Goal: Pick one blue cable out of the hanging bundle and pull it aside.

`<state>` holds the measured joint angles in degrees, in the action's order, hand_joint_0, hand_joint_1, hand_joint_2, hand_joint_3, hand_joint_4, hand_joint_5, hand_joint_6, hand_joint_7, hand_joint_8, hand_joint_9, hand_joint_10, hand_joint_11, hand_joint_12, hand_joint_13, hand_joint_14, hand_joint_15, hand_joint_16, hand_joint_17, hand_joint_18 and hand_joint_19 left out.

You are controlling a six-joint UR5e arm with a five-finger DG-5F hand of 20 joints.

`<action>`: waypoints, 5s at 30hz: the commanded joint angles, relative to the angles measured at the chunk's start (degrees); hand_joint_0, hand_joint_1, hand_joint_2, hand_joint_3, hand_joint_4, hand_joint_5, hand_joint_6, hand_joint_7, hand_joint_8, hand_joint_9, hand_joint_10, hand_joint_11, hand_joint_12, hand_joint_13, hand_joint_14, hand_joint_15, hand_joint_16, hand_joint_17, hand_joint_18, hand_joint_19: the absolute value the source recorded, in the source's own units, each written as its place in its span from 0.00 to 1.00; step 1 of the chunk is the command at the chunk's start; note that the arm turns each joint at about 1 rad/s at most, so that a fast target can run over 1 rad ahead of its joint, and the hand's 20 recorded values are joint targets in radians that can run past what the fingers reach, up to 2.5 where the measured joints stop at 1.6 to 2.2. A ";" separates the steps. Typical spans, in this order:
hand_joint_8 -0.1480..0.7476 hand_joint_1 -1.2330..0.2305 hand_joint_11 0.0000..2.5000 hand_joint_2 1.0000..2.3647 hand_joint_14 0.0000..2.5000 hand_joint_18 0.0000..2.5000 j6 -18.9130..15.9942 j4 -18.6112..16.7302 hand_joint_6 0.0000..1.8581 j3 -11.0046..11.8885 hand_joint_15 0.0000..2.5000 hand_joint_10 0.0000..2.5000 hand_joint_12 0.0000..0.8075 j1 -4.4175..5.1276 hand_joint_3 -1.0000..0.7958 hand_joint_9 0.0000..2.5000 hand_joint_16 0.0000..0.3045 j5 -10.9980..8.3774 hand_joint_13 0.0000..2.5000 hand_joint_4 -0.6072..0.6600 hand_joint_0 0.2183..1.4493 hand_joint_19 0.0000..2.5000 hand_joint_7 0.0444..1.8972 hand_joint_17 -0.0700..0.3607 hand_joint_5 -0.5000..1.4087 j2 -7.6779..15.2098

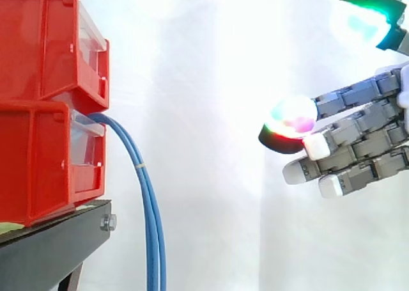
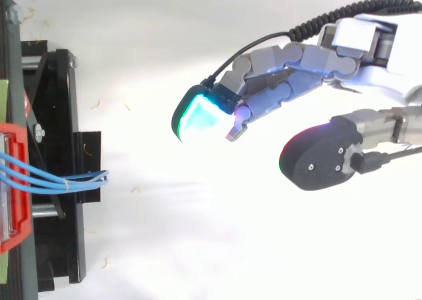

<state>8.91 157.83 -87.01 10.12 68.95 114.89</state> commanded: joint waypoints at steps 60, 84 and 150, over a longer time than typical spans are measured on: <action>0.52 0.54 0.15 0.00 0.00 0.18 4.36 -14.66 0.27 13.71 0.05 0.00 0.47 0.69 0.31 0.27 0.21 -5.05 0.16 0.76 0.22 0.10 0.43 0.49 0.16 22.57; 0.52 0.54 0.15 0.00 0.00 0.18 8.40 -20.81 0.27 14.85 0.06 0.00 0.48 2.19 0.30 0.27 0.21 -5.32 0.17 0.77 0.22 0.10 0.43 0.50 0.16 24.95; 0.52 0.50 0.18 0.01 0.00 0.22 12.53 -25.64 0.27 19.78 0.07 0.00 0.45 3.42 0.32 0.33 0.19 -2.51 0.20 0.76 0.26 0.12 0.58 0.47 0.20 27.32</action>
<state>22.11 132.10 -67.23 13.88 65.80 142.60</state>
